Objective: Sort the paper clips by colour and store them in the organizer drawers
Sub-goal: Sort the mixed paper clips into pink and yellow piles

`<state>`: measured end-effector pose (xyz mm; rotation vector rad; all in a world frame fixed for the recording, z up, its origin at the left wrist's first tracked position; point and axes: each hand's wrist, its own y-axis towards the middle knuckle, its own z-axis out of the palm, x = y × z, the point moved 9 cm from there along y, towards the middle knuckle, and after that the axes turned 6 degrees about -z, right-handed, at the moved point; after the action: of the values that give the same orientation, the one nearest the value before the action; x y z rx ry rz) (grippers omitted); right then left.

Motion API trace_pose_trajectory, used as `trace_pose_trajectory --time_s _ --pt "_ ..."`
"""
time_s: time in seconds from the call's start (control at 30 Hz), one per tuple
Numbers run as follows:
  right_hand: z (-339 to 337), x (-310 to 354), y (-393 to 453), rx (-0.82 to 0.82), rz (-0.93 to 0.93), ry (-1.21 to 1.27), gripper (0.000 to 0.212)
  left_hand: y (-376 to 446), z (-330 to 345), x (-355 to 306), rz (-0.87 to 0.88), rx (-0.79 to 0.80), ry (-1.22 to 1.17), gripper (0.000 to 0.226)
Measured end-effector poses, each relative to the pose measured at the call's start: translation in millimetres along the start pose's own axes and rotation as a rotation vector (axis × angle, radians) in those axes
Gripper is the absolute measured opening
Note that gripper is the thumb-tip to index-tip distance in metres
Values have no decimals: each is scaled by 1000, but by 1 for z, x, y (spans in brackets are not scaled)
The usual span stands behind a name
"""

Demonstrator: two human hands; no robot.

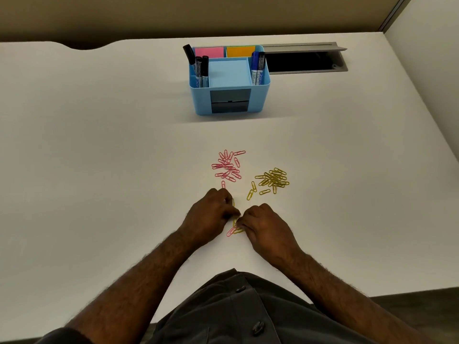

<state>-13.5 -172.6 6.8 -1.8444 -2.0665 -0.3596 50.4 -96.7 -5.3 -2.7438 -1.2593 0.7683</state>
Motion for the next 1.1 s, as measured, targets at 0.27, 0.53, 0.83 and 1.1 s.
trace_pose_trajectory --time_s 0.27,0.53,0.83,1.1 --pt "-1 1 -1 46 28 -46 28 -7 -3 11 57 -99 220 39" --pt "-2 9 0 86 -14 -130 23 3 -9 21 -72 -141 266 55" --pt "-13 -25 4 34 47 -216 32 8 -10 30 -147 -172 250 56" --pt "-26 -51 9 -50 149 -201 36 8 -19 35 -191 -258 172 46"
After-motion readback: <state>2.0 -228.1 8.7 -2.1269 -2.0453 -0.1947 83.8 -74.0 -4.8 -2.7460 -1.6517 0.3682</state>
